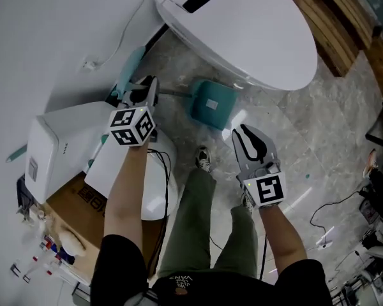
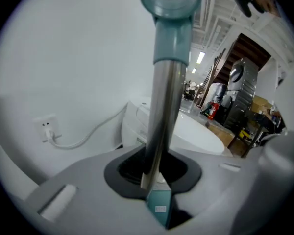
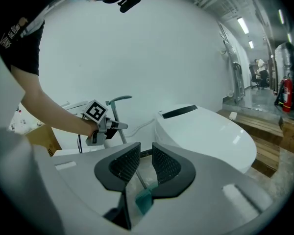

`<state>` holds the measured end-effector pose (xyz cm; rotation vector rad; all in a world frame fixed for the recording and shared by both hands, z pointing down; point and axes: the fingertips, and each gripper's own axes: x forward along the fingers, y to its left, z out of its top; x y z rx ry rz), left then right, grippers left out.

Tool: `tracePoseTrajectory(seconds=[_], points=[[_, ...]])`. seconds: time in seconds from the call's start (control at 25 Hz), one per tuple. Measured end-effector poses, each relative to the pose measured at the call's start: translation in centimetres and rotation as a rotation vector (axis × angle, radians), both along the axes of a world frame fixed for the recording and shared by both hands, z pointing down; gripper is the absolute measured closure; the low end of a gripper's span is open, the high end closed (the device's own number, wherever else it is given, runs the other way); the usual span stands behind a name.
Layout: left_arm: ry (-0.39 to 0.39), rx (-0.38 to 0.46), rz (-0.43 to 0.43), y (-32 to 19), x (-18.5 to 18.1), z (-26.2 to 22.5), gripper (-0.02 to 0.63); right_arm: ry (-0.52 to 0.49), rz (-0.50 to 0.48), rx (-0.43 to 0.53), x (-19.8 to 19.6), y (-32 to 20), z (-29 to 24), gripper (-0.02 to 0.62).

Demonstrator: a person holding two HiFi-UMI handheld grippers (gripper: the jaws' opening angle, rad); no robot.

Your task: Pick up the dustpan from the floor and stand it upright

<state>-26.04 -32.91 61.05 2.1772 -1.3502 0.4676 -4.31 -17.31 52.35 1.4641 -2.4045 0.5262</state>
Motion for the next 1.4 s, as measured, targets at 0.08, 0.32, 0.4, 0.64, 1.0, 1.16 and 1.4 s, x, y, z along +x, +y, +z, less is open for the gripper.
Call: tracePoseTrajectory(seconds=[0.08,0.32,0.4,0.64,1.0,1.16,1.4], points=[[-0.029,0.028,0.005,-1.4,-1.9,-0.5,0.492,0.001,-0.017,-0.003,-1.3,-0.8,0.1,0.518],[-0.163,0.102,0.029,-5.2,-6.6,-1.3,0.492,0.0,-0.064,-0.015,-4.4,-2.8,0.9,0.519],[-0.216,0.133,0.042,-6.5,-7.8,-1.4,0.492,-0.001,-0.074,-0.019,-5.1,-3.3,1.2,0.518],[-0.318,0.2,0.067,-9.5,-10.9,-1.7,0.492,0.01,-0.099,-0.027,-6.2,-4.5,1.8,0.519],[-0.36,0.244,0.157,-11.3,-11.2,-0.7,0.491,0.02,-0.079,-0.075,-5.6,-4.0,4.0,0.52],[-0.403,0.237,0.159,-11.8,-10.5,-0.4,0.491,0.011,-0.08,-0.099,-5.7,-3.2,4.5,0.518],[-0.419,0.212,0.128,-12.1,-10.1,-0.1,0.491,-0.001,-0.061,-0.074,-4.7,-3.0,4.1,0.518]])
